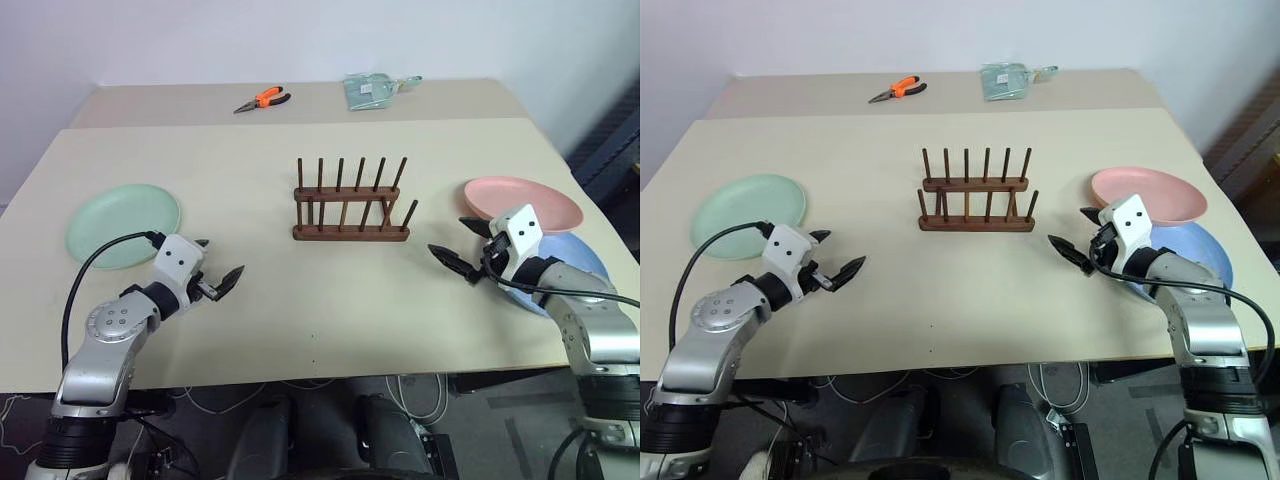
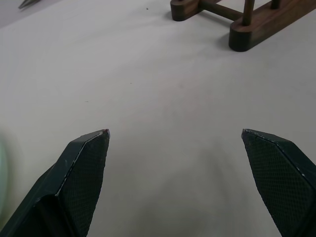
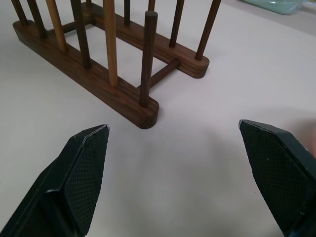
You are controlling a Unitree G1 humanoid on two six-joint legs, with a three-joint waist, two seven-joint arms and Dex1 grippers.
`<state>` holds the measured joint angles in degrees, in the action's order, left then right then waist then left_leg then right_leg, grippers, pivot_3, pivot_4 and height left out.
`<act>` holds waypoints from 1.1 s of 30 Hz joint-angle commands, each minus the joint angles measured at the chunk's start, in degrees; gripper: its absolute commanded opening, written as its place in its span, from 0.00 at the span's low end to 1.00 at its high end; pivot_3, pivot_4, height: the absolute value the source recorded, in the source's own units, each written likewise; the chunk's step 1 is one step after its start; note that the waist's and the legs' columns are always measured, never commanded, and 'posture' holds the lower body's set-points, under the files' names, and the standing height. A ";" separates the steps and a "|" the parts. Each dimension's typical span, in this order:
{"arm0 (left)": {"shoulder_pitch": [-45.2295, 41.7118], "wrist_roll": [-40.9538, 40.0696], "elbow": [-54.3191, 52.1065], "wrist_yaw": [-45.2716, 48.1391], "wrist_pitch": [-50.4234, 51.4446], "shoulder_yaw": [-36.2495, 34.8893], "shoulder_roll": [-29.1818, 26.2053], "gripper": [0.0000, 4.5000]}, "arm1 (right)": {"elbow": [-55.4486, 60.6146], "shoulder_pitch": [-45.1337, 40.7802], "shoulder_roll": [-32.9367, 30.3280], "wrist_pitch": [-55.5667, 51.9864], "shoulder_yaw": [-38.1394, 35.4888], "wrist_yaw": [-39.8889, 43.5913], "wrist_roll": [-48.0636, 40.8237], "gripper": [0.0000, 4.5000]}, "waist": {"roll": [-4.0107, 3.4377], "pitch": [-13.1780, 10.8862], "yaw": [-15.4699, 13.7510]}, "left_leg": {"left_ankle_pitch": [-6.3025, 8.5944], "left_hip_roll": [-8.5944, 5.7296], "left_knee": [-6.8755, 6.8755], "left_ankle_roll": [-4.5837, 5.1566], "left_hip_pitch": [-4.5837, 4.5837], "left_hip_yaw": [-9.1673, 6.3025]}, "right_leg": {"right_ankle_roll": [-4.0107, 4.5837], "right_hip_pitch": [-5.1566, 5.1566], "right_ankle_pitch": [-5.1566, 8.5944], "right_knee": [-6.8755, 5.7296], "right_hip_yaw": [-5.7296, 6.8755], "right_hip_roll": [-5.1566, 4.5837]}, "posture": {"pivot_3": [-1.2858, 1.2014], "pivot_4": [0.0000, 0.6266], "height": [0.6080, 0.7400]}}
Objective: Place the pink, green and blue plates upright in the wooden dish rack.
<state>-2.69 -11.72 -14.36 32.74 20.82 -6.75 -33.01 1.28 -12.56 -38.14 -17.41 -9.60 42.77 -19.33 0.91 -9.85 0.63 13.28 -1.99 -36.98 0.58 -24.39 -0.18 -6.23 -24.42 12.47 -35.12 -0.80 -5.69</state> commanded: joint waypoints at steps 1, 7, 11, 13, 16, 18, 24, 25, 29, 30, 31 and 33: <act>-0.86 0.20 -1.59 -0.06 -0.45 0.56 0.25 0.98 | 2.25 -1.33 0.94 0.27 0.21 -0.75 -0.11 0.96 | 0.00 0.00 -0.01 | 0.00 0.00 0.00 0.00 0.00 0.00 | 0.00 0.00 0.00 0.00 0.00 0.00 | 0.52 0.24 0.98; -2.80 -1.05 -0.59 1.08 0.38 1.89 1.12 0.98 | 3.61 -1.22 1.69 -1.27 1.72 -0.37 -0.73 0.96 | 0.00 0.00 -0.07 | 0.00 -0.01 0.00 0.00 -0.01 0.00 | 0.00 -0.01 0.00 0.00 0.00 -0.01 | 0.52 0.24 0.98; -6.06 -1.11 4.32 6.53 -1.08 4.81 0.29 0.98 | 5.93 -0.35 2.35 -2.69 2.38 -0.68 -1.15 0.96 | -0.01 0.00 -0.11 | 0.00 -0.01 0.00 0.00 -0.01 0.00 | 0.00 -0.01 0.00 0.00 0.01 0.00 | 0.52 0.24 0.98; -9.89 -0.30 10.12 10.51 -3.23 7.50 0.26 0.98 | 6.89 0.05 3.08 -2.74 2.50 -1.76 -0.56 0.96 | 0.00 0.00 -0.20 | 0.00 -0.02 -0.01 0.00 -0.01 0.00 | 0.00 -0.01 0.00 0.00 0.02 0.02 | 0.52 0.24 0.98; -20.72 4.42 26.30 16.86 -10.95 13.97 1.55 0.98 | 9.44 1.63 4.12 -2.99 2.44 -3.82 0.33 0.96 | 0.00 0.00 -0.63 | -0.01 -0.05 -0.02 0.01 -0.02 0.01 | 0.00 -0.01 0.00 0.00 0.08 0.03 | 0.52 0.24 0.98; -29.51 6.55 38.70 19.69 -16.04 16.72 4.22 0.98 | 12.53 3.57 4.54 -3.88 1.93 -5.64 0.32 0.96 | 0.01 0.00 -1.56 | -0.01 -0.08 -0.06 0.02 -0.03 0.01 | 0.00 0.00 0.00 0.00 0.13 0.08 | 0.52 0.24 0.98; -45.28 11.02 65.54 23.68 -26.71 19.52 11.89 0.98 | 21.48 9.64 5.84 -6.95 -0.02 -11.18 0.50 0.96 | 0.03 0.00 -1.46 | 0.14 -0.24 -0.16 0.29 -0.11 0.10 | -0.33 0.02 -0.10 0.04 0.18 0.06 | 0.52 0.24 0.98; -46.63 11.85 68.29 24.26 -28.30 19.83 12.54 0.98 | 22.67 10.28 5.98 -7.46 -0.17 -11.92 0.39 0.96 | 0.03 0.00 -1.49 | 0.14 -0.25 -0.16 0.30 -0.11 0.10 | -0.36 0.03 -0.09 0.03 0.19 0.06 | 0.52 0.24 0.98; -51.15 13.76 76.73 26.11 -31.28 20.25 16.12 0.93 | 26.83 14.07 6.62 -8.84 -1.92 -14.77 0.22 0.98 | 0.05 0.02 -1.51 | 0.14 -0.24 -0.27 0.30 -0.08 0.10 | -0.38 0.11 -0.09 -0.01 0.22 0.08 | 0.52 0.24 0.98; -51.86 14.24 78.16 25.99 -31.94 20.21 16.63 0.86 | 27.75 14.83 6.78 -9.15 -2.07 -15.35 0.23 1.00 | 0.06 0.03 -1.56 | 0.15 -0.24 -0.29 0.31 -0.08 0.09 | -0.39 0.13 -0.08 -0.01 0.23 0.08 | 0.52 0.24 0.98; -52.38 14.49 79.09 26.17 -32.38 20.20 17.26 0.78 | 28.00 15.52 6.68 -9.06 -2.41 -15.46 0.21 1.00 | 0.07 0.03 -1.57 | 0.15 -0.25 -0.31 0.32 -0.07 0.07 | -0.42 0.19 -0.06 -0.01 0.25 0.08 | 0.52 0.24 0.98; -52.54 14.34 79.91 27.16 -33.16 19.70 17.78 0.55 | 27.98 15.93 6.42 -8.95 -2.60 -15.60 0.23 1.00 | 0.07 0.03 -1.50 | 0.18 -0.25 -0.37 0.36 -0.07 0.07 | -0.43 0.23 -0.05 0.00 0.26 0.08 | 0.52 0.24 0.98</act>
<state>-55.53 0.67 63.71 59.29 -12.06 12.07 -15.74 26.99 3.53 -31.89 -26.74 -10.11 27.63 -18.82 0.98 -9.82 -0.87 13.46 -2.25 -37.36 0.95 -24.46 -0.11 -6.66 -24.17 12.41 -35.13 -0.55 -5.60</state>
